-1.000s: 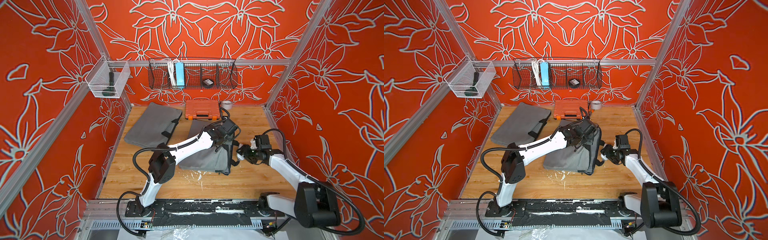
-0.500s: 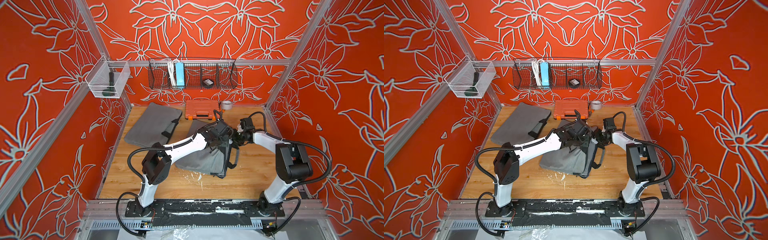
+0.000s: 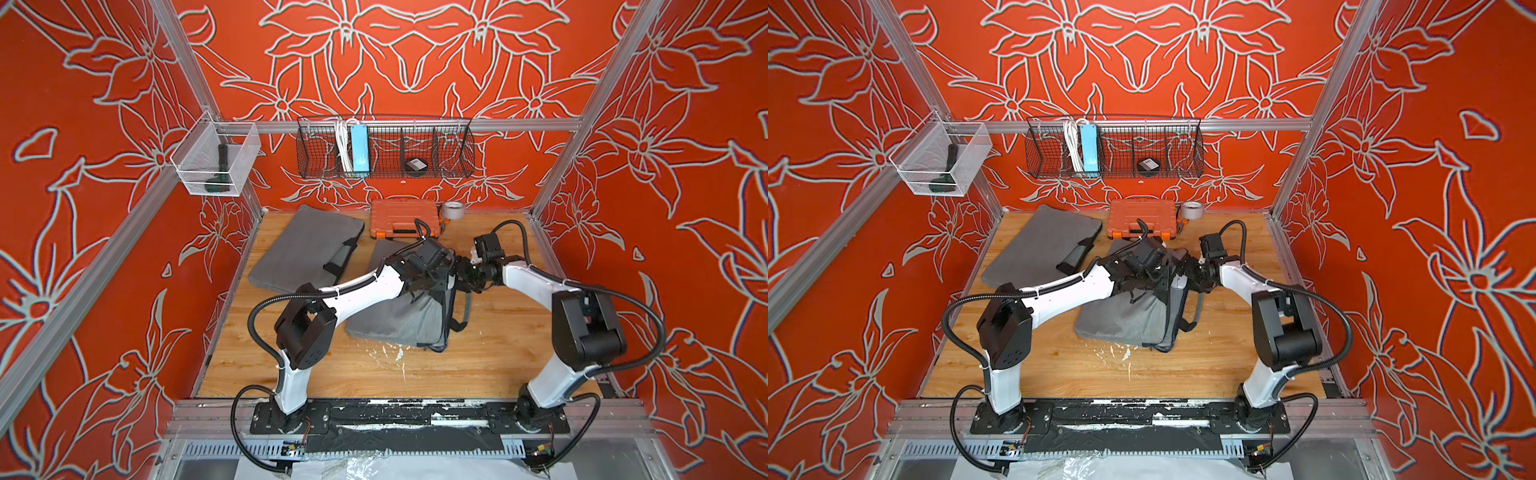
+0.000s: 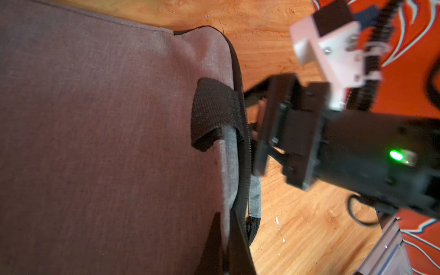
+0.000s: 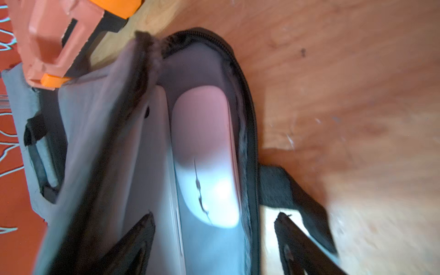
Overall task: Put the mouse into the laptop bag
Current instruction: Close the zippered laptop bag at the center of the board.
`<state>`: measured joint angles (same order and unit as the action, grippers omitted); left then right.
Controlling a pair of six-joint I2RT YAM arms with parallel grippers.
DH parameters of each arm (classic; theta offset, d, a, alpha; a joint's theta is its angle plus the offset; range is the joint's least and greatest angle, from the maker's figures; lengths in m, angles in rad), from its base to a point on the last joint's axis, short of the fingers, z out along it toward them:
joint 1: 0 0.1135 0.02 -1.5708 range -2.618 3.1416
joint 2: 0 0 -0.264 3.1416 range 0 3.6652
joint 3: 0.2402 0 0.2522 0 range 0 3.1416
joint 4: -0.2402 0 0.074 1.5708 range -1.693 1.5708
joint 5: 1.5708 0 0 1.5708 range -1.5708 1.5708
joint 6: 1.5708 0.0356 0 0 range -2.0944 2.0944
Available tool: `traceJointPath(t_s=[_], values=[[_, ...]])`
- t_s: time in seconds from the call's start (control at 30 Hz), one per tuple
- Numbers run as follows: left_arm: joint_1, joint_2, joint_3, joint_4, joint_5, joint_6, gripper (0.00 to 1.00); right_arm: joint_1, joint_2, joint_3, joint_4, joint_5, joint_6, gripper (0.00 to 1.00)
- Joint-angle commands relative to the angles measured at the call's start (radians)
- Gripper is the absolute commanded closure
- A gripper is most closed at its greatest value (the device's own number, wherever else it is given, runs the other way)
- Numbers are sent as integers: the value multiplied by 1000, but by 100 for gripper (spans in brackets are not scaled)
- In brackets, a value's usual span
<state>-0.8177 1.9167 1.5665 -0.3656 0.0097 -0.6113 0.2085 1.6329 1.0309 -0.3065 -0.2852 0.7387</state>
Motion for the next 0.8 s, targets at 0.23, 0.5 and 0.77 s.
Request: traceJointPath(t_s=[0.23,0.5,0.77], values=[[2,-98,-75,83,93,-32,91,5,-147,-143,-124,158,18,75],[0,-365,-393,250,124,-74,31,12,-310,-327,-100,80,32,27],[0,-950,-1093,483,56,-380,22,253,-549,-499,-28,42,100,24]])
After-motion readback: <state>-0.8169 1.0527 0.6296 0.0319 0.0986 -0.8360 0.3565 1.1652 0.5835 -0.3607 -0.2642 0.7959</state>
